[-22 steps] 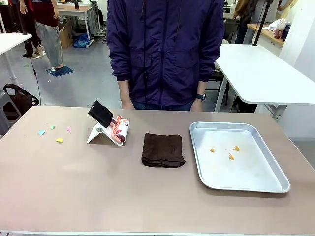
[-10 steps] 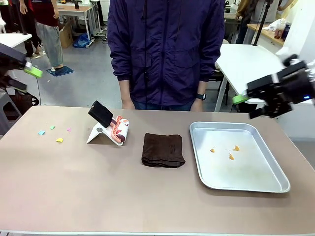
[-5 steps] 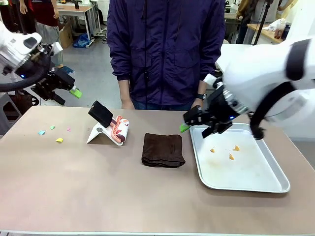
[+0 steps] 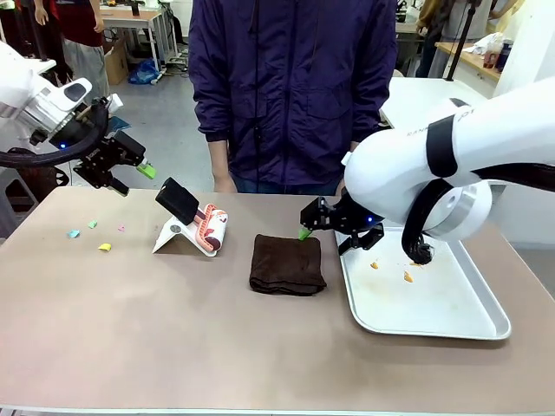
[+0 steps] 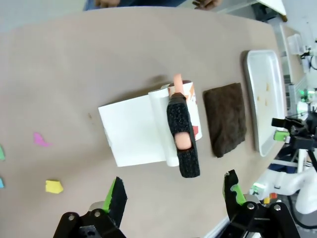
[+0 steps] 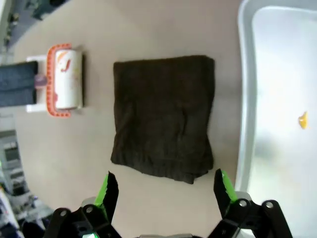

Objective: Clean the surface of the table.
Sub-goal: Hold the Lint Roller with your left hand and the towel with your right hand.

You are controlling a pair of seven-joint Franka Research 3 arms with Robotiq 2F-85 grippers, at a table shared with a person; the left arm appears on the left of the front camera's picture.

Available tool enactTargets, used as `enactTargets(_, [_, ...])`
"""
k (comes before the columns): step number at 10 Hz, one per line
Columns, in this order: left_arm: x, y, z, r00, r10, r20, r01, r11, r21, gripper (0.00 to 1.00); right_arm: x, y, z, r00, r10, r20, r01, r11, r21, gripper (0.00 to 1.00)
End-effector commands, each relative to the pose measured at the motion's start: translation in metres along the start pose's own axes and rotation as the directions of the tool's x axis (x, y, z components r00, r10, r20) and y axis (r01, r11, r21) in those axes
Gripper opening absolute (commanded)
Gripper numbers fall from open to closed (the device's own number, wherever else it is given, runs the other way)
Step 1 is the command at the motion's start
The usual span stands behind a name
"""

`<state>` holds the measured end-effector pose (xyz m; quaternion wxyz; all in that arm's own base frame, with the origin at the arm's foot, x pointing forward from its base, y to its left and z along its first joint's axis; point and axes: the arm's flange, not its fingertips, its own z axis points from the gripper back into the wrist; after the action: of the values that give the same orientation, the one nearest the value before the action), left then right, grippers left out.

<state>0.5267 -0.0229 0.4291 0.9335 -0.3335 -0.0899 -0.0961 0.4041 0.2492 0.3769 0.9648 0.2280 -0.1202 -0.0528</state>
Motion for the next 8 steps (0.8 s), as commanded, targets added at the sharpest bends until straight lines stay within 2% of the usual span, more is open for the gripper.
enactTargets(1, [-0.001,0.000,0.000,1.000,-0.012,-0.006,0.012,1.000,0.020,1.00,-0.005,0.004,-0.004,0.999,0.052,-0.013,-0.052,0.999,0.001,1.00])
enactTargets(3, [-0.001,0.000,0.000,1.000,-0.012,-0.006,0.012,1.000,0.020,1.00,-0.005,0.004,-0.004,0.999,0.052,-0.013,-0.052,0.999,0.001,1.00])
enactTargets(4, [0.000,0.001,0.000,1.000,-0.001,-0.002,0.001,1.000,0.003,1.00,-0.001,0.001,0.000,1.000,0.006,-0.005,-0.006,1.000,0.002,1.00])
enactTargets(5, [0.000,-0.004,-0.017,1.000,0.015,-0.001,-0.015,0.999,0.029,1.00,0.012,0.007,-0.015,0.999,0.020,-0.045,-0.021,0.999,-0.025,1.00])
enactTargets(6, [0.004,-0.003,-0.028,1.000,0.031,-0.003,-0.031,1.000,-0.002,1.00,0.025,0.013,-0.028,0.997,0.042,-0.071,-0.045,0.999,-0.029,1.00])
enactTargets(8, [0.007,0.000,-0.042,0.997,0.074,0.001,-0.074,0.997,0.013,1.00,0.043,0.024,-0.057,0.993,0.035,-0.112,-0.046,0.994,-0.101,1.00])
